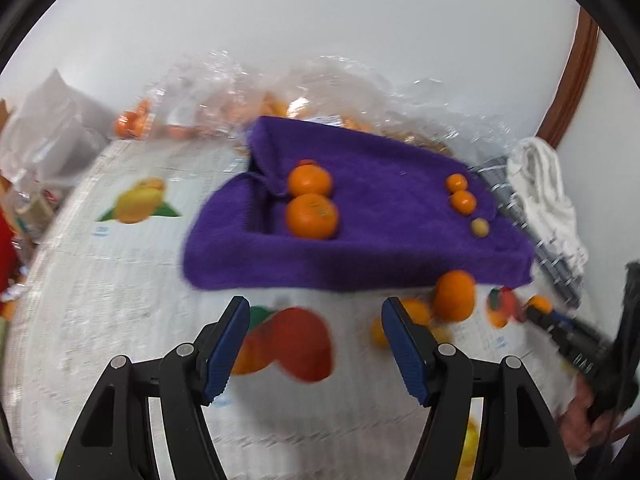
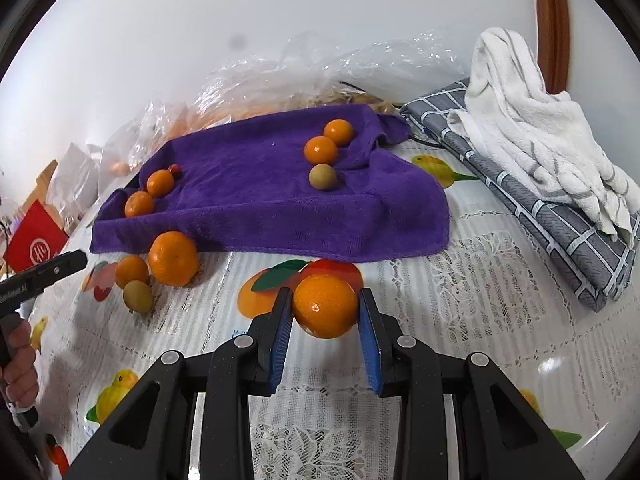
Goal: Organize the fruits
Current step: 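Lower the open left tool toward the oval orange fruit on the sheet, then close the left tool on the oval orange fruit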
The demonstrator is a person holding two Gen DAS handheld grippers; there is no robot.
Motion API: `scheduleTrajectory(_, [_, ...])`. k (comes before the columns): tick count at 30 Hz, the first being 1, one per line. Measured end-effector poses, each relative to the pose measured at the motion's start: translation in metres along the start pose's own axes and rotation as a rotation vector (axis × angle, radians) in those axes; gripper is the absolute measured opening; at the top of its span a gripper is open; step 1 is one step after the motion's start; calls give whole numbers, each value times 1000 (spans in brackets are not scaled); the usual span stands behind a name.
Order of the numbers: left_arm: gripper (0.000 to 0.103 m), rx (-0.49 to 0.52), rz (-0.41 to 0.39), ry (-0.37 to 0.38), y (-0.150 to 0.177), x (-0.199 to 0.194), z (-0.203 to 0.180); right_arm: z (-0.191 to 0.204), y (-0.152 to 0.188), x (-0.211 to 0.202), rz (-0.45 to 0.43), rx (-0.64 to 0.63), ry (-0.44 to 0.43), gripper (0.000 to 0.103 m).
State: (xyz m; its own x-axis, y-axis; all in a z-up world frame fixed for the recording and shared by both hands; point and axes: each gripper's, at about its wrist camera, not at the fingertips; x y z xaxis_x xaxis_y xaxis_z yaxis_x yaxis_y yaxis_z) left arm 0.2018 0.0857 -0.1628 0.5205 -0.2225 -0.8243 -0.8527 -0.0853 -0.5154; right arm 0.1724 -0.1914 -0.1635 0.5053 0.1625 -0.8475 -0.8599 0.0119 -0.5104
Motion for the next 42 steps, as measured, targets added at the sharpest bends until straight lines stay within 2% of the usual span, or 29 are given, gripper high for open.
scheduleTrajectory(6, [66, -18, 6, 109, 5, 17, 1, 0, 1, 2, 13, 10, -5, 32])
scheduleTrajectory(13, [66, -56, 22, 148, 10, 22, 7, 1, 1, 5, 27, 16, -2, 32])
scheduleTrajectory(19, [65, -18, 30, 153, 12, 23, 0, 1, 1, 7, 33, 16, -8, 32])
scheduleTrajectory(23, [64, -3, 50, 192, 8, 23, -12, -2, 1, 6, 32, 30, -25, 32])
scheduleTrajectory(25, [62, 10, 74, 180, 3, 27, -22, -2, 1, 6, 35, 32, -29, 32])
scheduleTrajectory(29, [54, 45, 103, 107, 1, 40, -37, -2, 1, 6, 34, 32, -27, 32])
scheduleTrajectory(32, [38, 20, 104, 175, 3, 43, -32, -2, 1, 6, 36, 35, -31, 32])
scheduleTrajectory(36, [38, -2, 48, 110, 6, 36, -23, -2, 2, 6, 36, 35, -31, 32])
scheduleTrajectory(39, [38, -55, 50, 120, 6, 33, -9, -2, 2, 6, 37, 35, -29, 32])
scheduleTrajectory(42, [39, -50, 69, 130, 6, 33, -6, -3, 2, 6, 39, 36, -31, 32])
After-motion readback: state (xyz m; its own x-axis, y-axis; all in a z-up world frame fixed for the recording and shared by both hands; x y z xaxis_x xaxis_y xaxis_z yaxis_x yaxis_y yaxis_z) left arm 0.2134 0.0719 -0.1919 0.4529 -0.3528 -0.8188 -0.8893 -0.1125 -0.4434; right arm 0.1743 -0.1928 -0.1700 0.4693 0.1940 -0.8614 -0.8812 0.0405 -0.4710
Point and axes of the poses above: each gripper's, at about its wrist camera, not at the fingertips, and x roughly the way its jaws point, z to its left, y to its underside, and after that the axes turned 8 degrees about z, right-handed
